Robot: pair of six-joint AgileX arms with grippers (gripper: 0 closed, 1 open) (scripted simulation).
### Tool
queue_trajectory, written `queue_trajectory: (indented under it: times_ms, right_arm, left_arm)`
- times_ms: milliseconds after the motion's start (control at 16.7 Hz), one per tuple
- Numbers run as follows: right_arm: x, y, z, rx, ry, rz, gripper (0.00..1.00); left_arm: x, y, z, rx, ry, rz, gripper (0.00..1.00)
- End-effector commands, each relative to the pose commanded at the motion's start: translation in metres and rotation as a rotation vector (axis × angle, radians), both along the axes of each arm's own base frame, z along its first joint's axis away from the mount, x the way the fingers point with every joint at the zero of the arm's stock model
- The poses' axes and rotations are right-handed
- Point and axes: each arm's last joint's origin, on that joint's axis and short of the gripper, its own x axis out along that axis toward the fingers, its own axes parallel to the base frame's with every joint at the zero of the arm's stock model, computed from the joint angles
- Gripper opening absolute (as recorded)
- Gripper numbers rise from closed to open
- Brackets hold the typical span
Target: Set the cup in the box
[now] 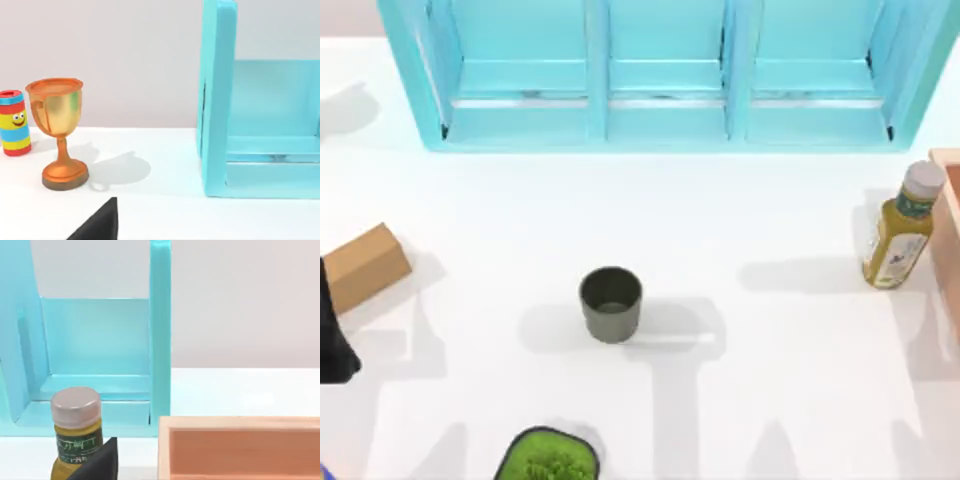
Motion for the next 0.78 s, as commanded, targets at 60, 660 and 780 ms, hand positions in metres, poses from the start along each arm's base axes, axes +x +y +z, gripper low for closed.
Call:
queue_trajectory:
  times_ms: [60,660,780]
  right_arm:
    - [0.000,0.000,0.000,0.000,0.000,0.000,1.00]
    - [0.013,0.022,0.088,0.081,0.205,0.117,1.00]
    - [0.028,0.034,0.125,0.102,0.298,0.151,1.00]
  left_arm:
    - [0.000,0.000,0.000,0.000,0.000,0.000,1.00]
    - [0.000,0.000,0.000,0.000,0.000,0.000,1.00]
    - [0.000,0.000,0.000,0.000,0.000,0.000,1.00]
